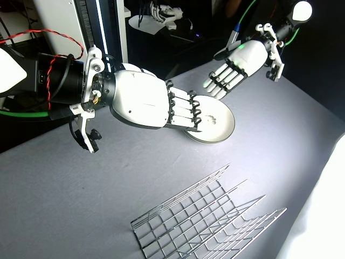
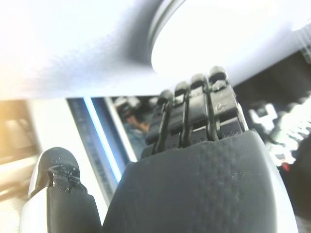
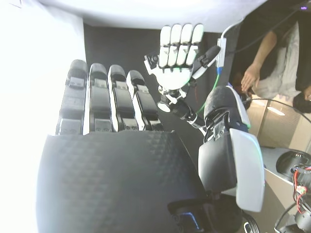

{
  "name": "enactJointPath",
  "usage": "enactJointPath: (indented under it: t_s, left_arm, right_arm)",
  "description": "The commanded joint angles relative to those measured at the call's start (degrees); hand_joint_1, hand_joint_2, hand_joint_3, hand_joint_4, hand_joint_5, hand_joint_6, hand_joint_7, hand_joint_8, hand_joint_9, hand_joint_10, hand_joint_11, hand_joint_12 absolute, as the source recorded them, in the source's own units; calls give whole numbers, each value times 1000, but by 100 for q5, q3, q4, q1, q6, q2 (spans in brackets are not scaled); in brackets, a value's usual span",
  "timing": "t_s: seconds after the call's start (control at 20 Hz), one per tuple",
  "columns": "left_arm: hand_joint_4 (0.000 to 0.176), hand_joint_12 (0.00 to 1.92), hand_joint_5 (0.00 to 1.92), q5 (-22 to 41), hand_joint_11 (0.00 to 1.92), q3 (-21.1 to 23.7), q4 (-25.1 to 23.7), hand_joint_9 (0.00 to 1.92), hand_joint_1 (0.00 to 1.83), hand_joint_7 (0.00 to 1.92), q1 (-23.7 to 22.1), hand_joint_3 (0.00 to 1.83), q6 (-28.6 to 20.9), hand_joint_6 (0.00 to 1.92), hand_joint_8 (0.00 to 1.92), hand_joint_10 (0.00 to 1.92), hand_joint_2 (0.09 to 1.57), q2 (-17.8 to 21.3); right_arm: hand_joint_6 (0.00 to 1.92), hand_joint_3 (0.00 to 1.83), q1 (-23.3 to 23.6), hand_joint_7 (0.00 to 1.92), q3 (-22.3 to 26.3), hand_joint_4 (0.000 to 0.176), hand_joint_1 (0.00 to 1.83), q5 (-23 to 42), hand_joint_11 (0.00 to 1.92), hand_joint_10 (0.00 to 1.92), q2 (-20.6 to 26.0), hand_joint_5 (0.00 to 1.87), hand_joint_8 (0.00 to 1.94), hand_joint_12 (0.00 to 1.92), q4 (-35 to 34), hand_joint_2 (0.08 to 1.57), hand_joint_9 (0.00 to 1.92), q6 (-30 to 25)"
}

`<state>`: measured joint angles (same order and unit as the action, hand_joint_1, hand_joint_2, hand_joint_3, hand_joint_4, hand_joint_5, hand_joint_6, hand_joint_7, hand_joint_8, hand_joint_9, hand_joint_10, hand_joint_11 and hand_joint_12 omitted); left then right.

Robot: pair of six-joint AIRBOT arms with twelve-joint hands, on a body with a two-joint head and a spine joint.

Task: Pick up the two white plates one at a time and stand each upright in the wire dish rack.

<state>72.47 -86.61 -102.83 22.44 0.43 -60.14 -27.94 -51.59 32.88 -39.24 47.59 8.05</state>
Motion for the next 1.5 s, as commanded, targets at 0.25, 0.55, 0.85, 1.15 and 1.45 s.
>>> enactJointPath:
  t_s: [0.25,0.55,0.85,1.15,1.45]
  left_arm:
    - [0,0,0,17,0,-435,344,0,0,0,42,0,-319,0,0,0,1012,-429]
    - [0,0,0,-190,0,-990,232,0,0,0,-22,6,-692,0,0,0,1044,-875]
    - [0,0,0,-206,0,-1371,-38,0,0,0,-133,3,-931,0,0,0,1036,-1068]
    - [0,0,0,-168,0,-1450,-173,0,0,0,-129,5,-1130,0,0,0,1039,-1007]
    - [0,0,0,-160,0,-1412,-184,0,0,0,-131,5,-1238,0,0,0,1042,-892]
  right_arm:
    - [0,0,18,0,-18,0,262,714,41,2,10,0,0,21,-250,1136,5,8]
    - [0,0,-96,0,-235,0,540,940,46,0,-70,0,0,35,-249,1087,0,48]
    - [0,9,-229,0,-308,0,295,1180,6,0,-93,0,0,157,-248,1171,5,86]
    - [0,4,-467,32,-715,0,25,1802,0,1,-174,35,2,167,-175,1243,30,539]
    - [4,0,-127,43,-1175,0,25,2134,0,4,-390,53,4,211,827,1248,40,762]
